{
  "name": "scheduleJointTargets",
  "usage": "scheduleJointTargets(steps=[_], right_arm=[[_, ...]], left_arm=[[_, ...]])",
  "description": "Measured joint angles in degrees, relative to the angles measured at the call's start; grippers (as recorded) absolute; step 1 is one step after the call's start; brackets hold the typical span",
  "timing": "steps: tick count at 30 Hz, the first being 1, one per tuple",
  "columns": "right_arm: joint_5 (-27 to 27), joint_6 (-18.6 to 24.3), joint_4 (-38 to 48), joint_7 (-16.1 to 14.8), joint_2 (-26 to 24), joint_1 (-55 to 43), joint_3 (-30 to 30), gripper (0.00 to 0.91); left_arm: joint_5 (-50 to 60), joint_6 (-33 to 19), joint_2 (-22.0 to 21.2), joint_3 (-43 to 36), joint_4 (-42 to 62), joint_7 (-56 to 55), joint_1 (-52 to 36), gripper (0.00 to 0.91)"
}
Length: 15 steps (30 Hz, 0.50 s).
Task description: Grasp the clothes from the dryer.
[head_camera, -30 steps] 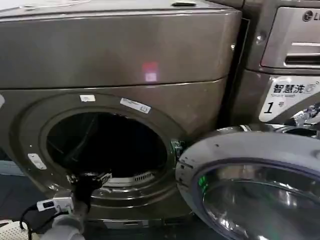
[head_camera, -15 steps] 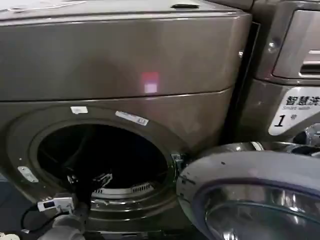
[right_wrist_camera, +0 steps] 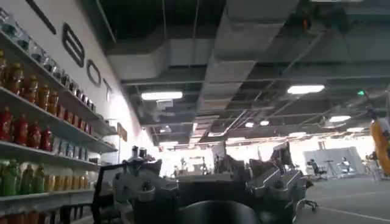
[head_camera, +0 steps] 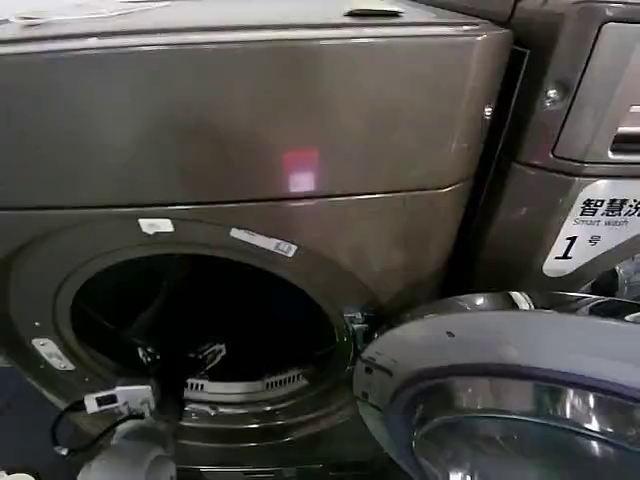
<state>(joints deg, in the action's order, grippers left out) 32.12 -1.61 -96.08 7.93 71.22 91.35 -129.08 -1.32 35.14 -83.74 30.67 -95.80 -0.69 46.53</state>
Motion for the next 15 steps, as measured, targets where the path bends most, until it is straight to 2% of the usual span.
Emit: scheduleJointTargets(steps=[9,15], right_arm=[[-0.4,0.5,0.5,0.0,0.1,0.0,0.3,0.907],[-0.6,0.8,0.4,-0.2,0.5,0.2,0.8,0.907]], left_arm=[[2.2,-3.0,-0.3,0.3,16.4,2.3,-11.1,0.907],[15.2,-7.0,0.0,0.8,26.0,13.1,-17.5,0.907]])
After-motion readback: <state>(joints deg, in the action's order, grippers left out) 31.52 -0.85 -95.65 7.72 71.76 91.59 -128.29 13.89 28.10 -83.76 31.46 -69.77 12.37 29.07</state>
